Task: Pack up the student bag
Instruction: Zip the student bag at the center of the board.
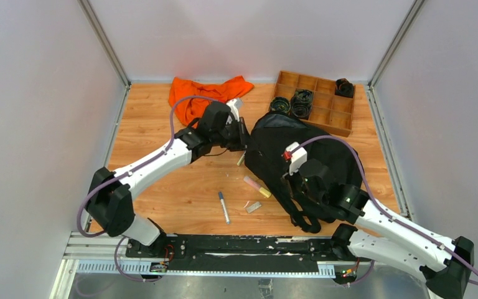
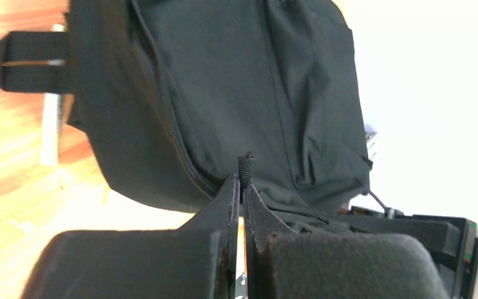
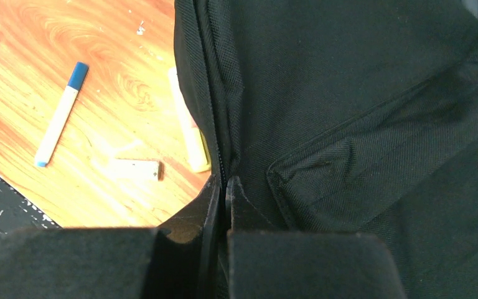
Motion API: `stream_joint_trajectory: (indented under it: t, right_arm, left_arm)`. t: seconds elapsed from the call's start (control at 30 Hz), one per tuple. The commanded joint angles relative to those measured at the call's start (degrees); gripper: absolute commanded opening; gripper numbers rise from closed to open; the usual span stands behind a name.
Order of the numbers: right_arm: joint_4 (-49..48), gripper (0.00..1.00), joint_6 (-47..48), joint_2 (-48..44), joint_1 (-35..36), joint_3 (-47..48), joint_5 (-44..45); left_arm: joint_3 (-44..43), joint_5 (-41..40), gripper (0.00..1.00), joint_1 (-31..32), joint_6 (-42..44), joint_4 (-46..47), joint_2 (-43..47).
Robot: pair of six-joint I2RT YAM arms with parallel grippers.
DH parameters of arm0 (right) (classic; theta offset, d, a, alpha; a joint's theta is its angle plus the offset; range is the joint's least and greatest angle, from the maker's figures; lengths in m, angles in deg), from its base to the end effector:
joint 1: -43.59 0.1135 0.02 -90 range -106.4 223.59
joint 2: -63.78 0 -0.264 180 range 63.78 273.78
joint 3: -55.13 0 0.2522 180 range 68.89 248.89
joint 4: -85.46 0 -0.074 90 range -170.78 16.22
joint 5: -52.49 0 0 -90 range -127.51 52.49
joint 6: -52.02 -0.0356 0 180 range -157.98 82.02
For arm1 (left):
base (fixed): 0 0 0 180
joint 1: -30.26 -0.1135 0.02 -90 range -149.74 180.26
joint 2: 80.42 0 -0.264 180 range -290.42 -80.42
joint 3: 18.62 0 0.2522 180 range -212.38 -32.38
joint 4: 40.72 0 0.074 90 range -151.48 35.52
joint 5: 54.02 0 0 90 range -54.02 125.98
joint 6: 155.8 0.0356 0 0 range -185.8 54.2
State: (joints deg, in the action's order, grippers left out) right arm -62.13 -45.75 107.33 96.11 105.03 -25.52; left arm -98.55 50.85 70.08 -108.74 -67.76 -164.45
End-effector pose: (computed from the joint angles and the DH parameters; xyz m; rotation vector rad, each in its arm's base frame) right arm 0.1136 0.1360 0.2755 -0.6531 1.9378 0.4543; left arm 0.2529 -0.2227 0.3020 0.1068 2.3065 -1.0843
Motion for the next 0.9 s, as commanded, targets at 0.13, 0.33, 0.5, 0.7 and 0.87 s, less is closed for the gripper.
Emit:
stream_joint_trajectory:
  t: [0.13, 0.33, 0.5, 0.7, 0.87]
  right_arm:
    - [10.8, 0.0, -6.1, -3.7, 0.8, -0.8, 2.1]
    - [14.7, 0.0, -3.6, -6.2, 0.8, 1.0, 6.4]
    - [14.2, 0.03, -1.2, -8.3, 0.8, 1.5, 2.4]
    - [7.8, 0.62, 1.2, -5.2, 0.8, 4.1, -2.7]
    - [-2.9, 0.69, 1.8, 3.5, 0.8, 7.4, -2.5]
  left_arm:
    - [-9.7, -0.7, 0.0, -8.7, 4.2, 1.1, -5.6]
    - [-11.4, 1.8, 0.0, -12.7, 3.4, 4.7, -9.9]
    - [-9.2, 9.5, 0.0, -12.4, 1.9, 10.8, -10.2]
    - [-4.7, 12.0, 0.0, -10.9, 2.4, 11.3, -8.4]
    - [-2.1, 11.5, 0.0, -8.2, 2.5, 11.7, -6.3]
